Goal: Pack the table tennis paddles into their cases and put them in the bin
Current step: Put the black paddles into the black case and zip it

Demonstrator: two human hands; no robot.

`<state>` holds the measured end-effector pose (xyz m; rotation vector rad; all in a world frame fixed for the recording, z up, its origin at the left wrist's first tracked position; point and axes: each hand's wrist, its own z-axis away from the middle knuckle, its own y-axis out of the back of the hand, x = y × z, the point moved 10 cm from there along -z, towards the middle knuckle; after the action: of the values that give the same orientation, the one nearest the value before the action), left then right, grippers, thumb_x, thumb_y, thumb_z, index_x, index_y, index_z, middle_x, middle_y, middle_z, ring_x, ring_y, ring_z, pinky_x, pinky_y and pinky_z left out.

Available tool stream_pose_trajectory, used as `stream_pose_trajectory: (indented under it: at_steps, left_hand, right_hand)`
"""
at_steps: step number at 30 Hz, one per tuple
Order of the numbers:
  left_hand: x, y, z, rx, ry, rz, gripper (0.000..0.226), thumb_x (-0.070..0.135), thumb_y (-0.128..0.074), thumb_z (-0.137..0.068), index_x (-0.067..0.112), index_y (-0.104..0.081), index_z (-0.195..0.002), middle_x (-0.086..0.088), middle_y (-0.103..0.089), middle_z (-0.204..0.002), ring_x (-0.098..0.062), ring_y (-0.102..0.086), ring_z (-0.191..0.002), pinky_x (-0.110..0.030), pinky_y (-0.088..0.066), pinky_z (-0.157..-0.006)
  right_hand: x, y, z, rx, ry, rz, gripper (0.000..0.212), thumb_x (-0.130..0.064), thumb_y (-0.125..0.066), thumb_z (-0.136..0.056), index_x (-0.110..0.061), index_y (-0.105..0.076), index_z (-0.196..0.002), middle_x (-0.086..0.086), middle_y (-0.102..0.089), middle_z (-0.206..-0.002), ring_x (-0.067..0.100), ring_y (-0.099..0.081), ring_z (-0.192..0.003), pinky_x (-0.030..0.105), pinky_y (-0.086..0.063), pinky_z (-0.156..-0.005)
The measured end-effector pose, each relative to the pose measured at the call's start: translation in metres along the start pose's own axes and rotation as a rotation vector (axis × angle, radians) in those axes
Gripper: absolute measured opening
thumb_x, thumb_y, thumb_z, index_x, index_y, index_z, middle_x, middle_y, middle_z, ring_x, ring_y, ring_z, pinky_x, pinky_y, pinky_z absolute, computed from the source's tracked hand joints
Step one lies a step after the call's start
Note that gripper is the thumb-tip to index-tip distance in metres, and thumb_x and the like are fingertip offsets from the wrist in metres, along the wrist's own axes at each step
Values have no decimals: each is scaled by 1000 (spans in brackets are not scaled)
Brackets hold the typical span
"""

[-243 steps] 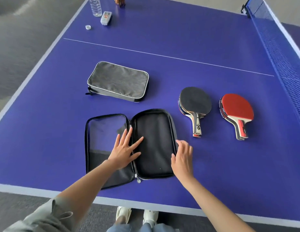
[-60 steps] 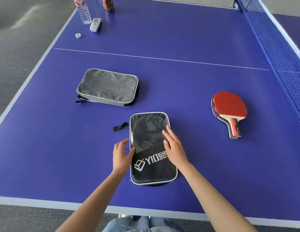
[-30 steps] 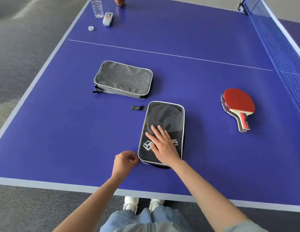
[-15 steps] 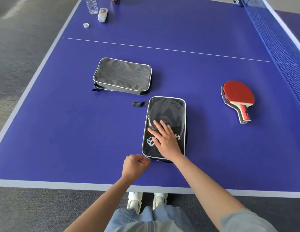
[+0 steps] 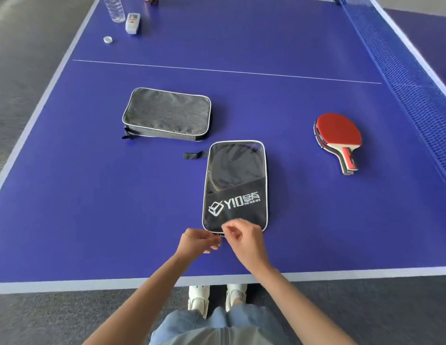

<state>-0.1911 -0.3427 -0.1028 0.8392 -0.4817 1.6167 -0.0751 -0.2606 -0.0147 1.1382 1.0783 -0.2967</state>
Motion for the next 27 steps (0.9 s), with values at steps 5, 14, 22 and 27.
stream_pose_trajectory:
  at_steps: [5, 14, 22, 27]
  left_hand:
    - [-5, -6, 3, -48, 48, 95, 12, 17, -71, -81, 19, -78, -72, -5, -75, -78, -8, -69, -75, -16, -53, -66]
    - [-6, 0, 3, -122, 118, 194, 16, 27, -67, -86, 15, -78, -86, -10, -76, -89, -15, -70, -78, -22, -57, -75]
    - [-7, -1, 2, -88, 160, 264, 21, 28, -73, -81, 9, -76, -90, -9, -76, -89, -16, -72, -81, -20, -58, -72]
    - [-11, -12, 4, -91, 166, 259, 23, 21, -73, -81, 4, -74, -96, -12, -75, -89, -17, -71, -83, -22, -58, -74]
  right_hand:
    - [42, -36, 38, -226, -416, -87, 19, -24, -66, -85, -6, -73, -90, 7, -76, -83, 16, -71, -74, 31, -57, -76]
    - [57, -44, 44, -35, -698, -656, 12, -15, -71, -83, -7, -75, -91, 14, -75, -88, 20, -69, -74, 36, -59, -79]
    - [57, -59, 55, 48, -951, -1071, 22, -2, -64, -86, 9, -66, -105, 24, -68, -99, 28, -66, -88, 28, -59, -77]
    - [60, -67, 61, 31, -1056, -1207, 19, -2, -59, -89, 8, -63, -105, 21, -67, -97, 28, -65, -90, 31, -55, -83]
